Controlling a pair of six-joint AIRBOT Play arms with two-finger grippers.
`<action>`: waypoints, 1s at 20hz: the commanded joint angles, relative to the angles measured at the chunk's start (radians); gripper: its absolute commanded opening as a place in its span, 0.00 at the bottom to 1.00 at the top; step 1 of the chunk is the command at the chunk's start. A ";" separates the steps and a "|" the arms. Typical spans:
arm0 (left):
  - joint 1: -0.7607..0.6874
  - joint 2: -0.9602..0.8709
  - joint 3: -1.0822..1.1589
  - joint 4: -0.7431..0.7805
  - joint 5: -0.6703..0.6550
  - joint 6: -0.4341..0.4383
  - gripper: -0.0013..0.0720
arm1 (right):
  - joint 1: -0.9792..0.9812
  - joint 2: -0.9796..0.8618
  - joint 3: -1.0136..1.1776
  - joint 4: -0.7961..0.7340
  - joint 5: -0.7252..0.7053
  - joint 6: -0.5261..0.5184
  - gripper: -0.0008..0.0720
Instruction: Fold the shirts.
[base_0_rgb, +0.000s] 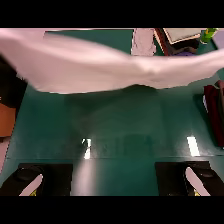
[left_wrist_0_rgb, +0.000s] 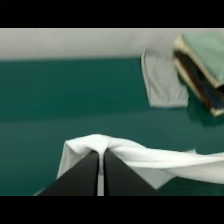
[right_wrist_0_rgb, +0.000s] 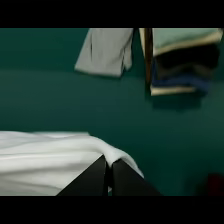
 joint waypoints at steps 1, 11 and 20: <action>0.001 0.016 0.280 0.004 0.026 0.029 0.05 | 0.000 -0.021 0.302 -0.021 -0.007 -0.009 0.04; 0.001 -0.063 0.112 0.056 0.048 0.013 0.05 | 0.000 -0.206 0.460 -0.050 0.049 -0.008 0.04; 0.001 -0.568 -0.271 0.072 0.046 0.003 0.05 | 0.016 -0.602 -0.017 -0.022 0.044 -0.034 0.04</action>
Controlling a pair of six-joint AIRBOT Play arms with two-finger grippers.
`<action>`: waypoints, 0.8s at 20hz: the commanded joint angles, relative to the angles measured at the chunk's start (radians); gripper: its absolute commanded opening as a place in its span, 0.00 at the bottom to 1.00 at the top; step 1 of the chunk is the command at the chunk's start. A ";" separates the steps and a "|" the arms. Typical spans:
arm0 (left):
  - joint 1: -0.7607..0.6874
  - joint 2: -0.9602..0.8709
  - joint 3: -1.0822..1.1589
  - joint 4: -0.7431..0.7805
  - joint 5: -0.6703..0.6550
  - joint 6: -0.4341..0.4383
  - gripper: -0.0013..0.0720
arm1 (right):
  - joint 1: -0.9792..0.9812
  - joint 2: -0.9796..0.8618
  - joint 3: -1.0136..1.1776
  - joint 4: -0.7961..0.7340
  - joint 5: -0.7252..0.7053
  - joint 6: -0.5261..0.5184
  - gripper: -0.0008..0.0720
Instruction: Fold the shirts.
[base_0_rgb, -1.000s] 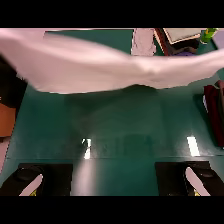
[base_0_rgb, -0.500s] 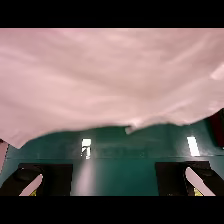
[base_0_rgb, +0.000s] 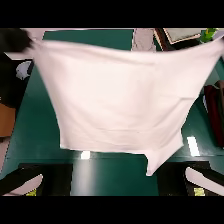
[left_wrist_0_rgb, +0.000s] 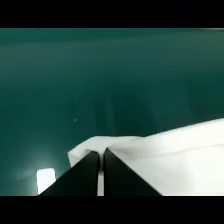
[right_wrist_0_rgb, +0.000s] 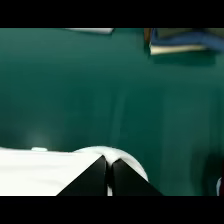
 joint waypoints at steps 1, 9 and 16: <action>0.001 -0.219 -0.124 0.031 0.109 -0.002 0.05 | 0.020 -0.200 -0.146 0.006 -0.040 -0.032 0.04; 0.051 -0.443 -0.111 0.005 0.333 -0.027 0.05 | 0.056 -0.534 0.101 0.006 -0.094 -0.041 0.04; 0.096 -0.451 -0.039 -0.016 0.026 0.193 0.05 | 0.006 -0.420 0.023 -0.005 -0.009 -0.066 0.04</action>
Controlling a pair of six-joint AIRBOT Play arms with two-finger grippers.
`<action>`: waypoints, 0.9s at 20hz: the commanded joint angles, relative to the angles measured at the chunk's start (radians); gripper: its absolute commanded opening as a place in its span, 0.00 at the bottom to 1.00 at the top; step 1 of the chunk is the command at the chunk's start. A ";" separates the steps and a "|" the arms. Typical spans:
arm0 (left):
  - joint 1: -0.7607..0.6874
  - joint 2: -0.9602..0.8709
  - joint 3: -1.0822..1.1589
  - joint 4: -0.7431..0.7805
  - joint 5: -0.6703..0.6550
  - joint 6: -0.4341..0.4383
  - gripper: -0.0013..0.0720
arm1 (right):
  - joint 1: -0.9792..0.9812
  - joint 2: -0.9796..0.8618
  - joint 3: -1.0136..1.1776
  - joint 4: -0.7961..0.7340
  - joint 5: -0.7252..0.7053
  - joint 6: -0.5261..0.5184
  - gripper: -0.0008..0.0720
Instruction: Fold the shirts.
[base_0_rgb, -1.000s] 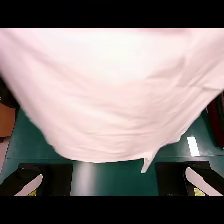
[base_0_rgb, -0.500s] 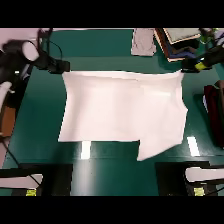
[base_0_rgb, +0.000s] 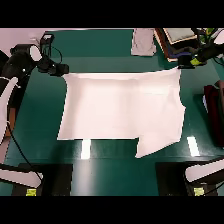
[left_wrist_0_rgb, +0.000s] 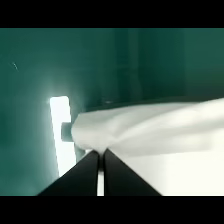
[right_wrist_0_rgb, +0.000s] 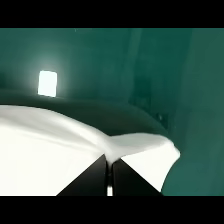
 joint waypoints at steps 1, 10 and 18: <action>0.011 -0.016 0.005 -0.011 -0.151 0.117 0.05 | -0.023 0.069 -0.120 -0.002 0.020 -0.006 0.04; 0.011 -0.018 -0.222 -0.111 -0.008 0.086 0.05 | -0.006 0.193 -0.593 0.006 -0.160 0.013 0.04; 0.011 0.017 -0.216 -0.082 -0.112 0.053 0.69 | -0.021 0.245 -0.647 0.009 -0.210 0.016 0.62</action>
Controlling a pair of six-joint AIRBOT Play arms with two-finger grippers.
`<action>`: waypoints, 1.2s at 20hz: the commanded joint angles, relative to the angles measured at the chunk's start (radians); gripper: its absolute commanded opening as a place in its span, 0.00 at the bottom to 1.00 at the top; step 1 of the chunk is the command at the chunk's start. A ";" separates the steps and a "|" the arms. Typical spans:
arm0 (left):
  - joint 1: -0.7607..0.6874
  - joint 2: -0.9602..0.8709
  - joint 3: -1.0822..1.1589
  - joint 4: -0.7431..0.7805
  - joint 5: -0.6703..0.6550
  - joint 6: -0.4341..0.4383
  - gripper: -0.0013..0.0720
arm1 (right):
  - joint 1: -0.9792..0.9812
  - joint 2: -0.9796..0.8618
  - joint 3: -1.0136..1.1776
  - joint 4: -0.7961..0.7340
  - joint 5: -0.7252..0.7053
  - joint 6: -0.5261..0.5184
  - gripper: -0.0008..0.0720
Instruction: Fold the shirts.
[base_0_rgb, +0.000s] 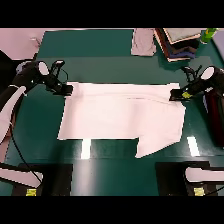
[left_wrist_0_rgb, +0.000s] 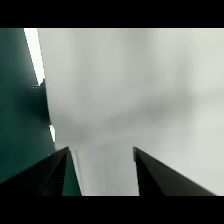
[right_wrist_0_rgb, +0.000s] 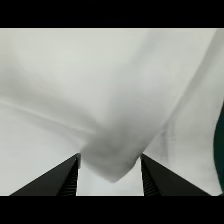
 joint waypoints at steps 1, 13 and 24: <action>0.001 0.045 0.009 0.053 -0.076 -0.046 0.69 | -0.019 0.058 0.002 0.001 -0.027 0.006 0.63; 0.000 0.586 -0.674 0.058 -0.148 -0.218 0.69 | -0.044 0.304 0.012 0.001 0.132 0.005 0.63; -0.001 0.621 -0.842 -0.143 0.028 -0.171 0.69 | 0.089 0.247 0.011 -0.002 0.151 0.018 0.63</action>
